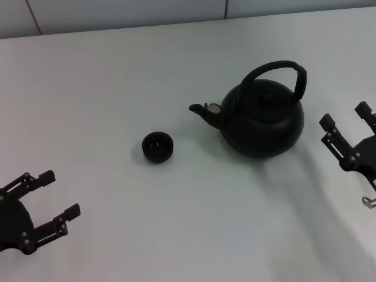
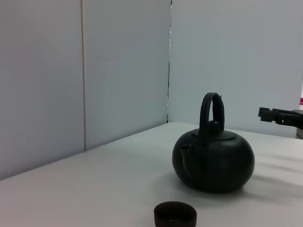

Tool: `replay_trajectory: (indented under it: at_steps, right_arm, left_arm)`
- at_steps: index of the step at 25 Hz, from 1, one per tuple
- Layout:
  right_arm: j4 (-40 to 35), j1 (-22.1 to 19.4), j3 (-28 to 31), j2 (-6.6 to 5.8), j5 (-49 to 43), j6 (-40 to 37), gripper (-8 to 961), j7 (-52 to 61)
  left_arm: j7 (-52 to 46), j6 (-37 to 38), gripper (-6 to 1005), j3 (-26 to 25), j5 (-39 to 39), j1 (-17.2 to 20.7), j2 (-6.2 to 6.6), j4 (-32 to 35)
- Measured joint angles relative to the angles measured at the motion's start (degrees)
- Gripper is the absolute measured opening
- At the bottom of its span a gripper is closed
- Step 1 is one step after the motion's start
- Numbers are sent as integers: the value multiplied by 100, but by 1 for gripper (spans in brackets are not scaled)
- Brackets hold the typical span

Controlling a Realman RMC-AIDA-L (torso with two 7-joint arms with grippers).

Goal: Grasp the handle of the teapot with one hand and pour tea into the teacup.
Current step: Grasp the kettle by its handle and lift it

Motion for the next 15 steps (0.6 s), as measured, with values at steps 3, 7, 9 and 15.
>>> replay_trajectory:
  at_steps: [3,7,9,15]
  right_arm:
    - [-36,94,24,-5,0,85,754,0]
    - [-96,342,83,-17,0,345,753,19]
    - [-145,489,88,-18,0,478,753,54]
    - [-253,840,90,-18,0,918,752,89]
  left_arm:
    - [-1,9,797,-3,-4,1,-12,-4]
    - [19,24,797,-6,-12,2,-25,-72]
    - [36,35,797,-9,-26,1,-25,-124]
    - [46,61,797,-15,-89,6,-28,-157]
